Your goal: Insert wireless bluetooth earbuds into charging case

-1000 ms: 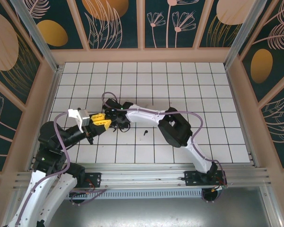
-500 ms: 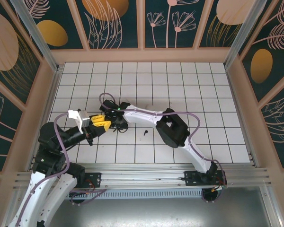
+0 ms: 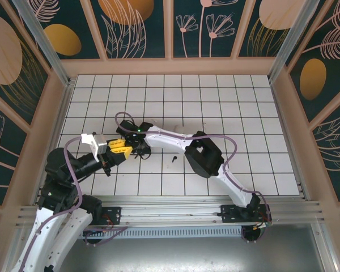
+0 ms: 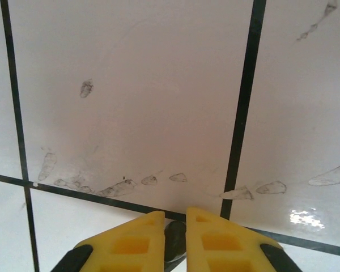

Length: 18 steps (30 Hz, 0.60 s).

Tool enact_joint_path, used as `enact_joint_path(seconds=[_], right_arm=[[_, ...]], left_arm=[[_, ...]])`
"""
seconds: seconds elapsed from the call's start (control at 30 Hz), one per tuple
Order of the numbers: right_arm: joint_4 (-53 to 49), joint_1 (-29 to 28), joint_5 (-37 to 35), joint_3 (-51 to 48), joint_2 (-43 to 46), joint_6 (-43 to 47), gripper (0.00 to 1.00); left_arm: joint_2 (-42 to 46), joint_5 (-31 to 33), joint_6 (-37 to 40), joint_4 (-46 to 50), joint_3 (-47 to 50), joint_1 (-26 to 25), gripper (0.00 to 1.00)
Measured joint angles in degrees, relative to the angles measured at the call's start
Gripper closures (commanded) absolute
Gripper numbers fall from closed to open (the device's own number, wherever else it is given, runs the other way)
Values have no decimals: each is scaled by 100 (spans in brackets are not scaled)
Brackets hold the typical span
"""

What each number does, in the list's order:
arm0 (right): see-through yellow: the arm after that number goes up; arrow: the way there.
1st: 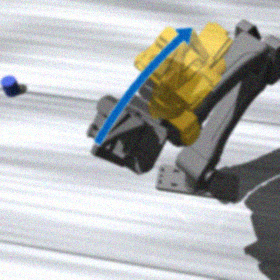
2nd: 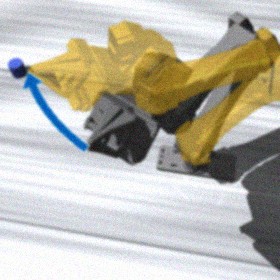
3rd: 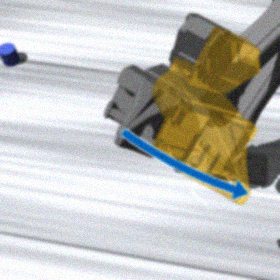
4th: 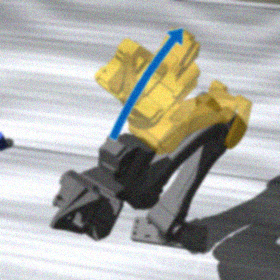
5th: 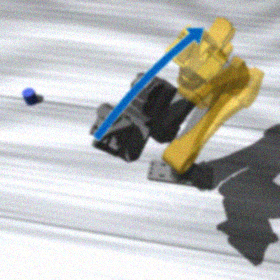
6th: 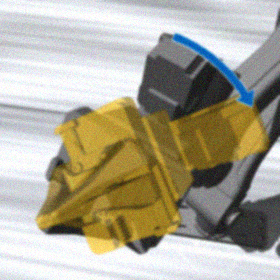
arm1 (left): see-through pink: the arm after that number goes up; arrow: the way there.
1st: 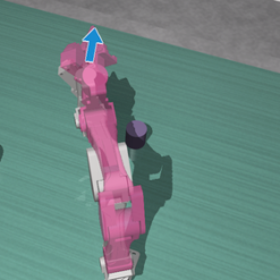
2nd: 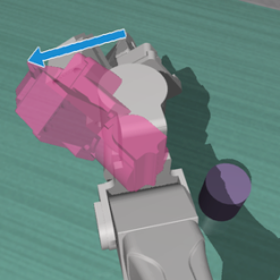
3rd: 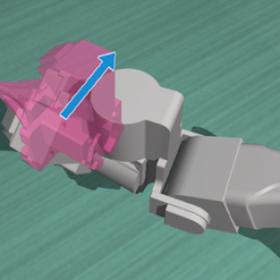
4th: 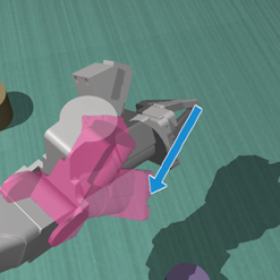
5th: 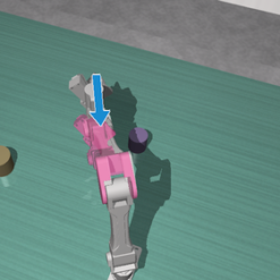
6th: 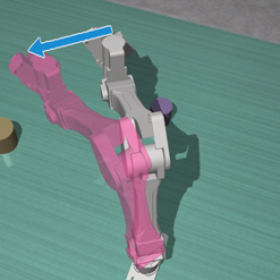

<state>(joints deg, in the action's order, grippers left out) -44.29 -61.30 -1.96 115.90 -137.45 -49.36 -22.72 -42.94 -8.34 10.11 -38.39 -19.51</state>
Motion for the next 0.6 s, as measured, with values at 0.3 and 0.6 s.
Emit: enact_joint_path(seconds=[0.3, 0.6], right_arm=[[-131, 24, -289, 11, 15, 522, 95], [-116, 369, -577, -780, 704, 1051, 96]], left_arm=[[-9, -4, -26, -66, 22, 0, 100], [-280, -7, -254, -649, 354, 0, 100]])
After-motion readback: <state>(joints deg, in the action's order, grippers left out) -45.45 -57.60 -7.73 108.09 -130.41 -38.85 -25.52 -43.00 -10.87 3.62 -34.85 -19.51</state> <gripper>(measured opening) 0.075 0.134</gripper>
